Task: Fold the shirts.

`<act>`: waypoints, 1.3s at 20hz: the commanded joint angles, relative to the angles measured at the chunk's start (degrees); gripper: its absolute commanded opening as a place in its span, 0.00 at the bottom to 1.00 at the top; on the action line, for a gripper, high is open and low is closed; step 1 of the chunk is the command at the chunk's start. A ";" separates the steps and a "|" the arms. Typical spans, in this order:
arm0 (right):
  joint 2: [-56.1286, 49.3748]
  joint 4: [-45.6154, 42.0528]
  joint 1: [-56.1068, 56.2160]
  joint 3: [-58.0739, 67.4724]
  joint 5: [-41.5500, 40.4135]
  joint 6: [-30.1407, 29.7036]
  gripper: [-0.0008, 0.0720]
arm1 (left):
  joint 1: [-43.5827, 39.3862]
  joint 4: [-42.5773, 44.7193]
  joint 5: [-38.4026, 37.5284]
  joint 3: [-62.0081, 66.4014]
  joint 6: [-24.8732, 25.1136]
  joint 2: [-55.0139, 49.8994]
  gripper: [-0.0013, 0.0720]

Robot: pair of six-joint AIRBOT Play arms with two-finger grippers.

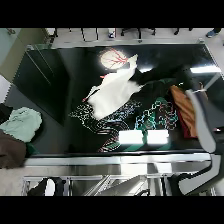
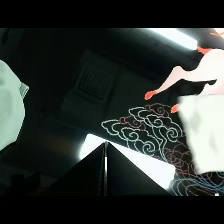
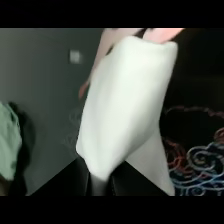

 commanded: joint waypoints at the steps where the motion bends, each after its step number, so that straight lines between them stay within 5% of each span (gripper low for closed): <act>1: 4.66 0.17 -13.94 4.57 0.09 0.70 0.04 | 0.04 -0.02 0.00 -0.02 -0.02 0.04 0.04; 12: 4.74 -0.22 -40.15 5.70 -7.67 1.55 0.04 | 0.04 -0.07 -0.04 -0.02 -0.04 0.04 0.04; 18: 8.20 -16.46 -43.32 5.51 -24.15 22.25 0.04 | 0.04 -0.17 0.63 -0.02 -0.04 0.04 0.04; 21: 14.25 -26.40 -43.32 -0.13 -31.01 27.65 0.04 | 0.04 -0.24 2.08 -0.02 -0.04 0.04 0.04; 26: 23.34 -33.70 -43.39 -21.42 -29.66 29.86 0.04 | 0.04 -0.22 3.52 -0.02 -0.02 0.04 0.04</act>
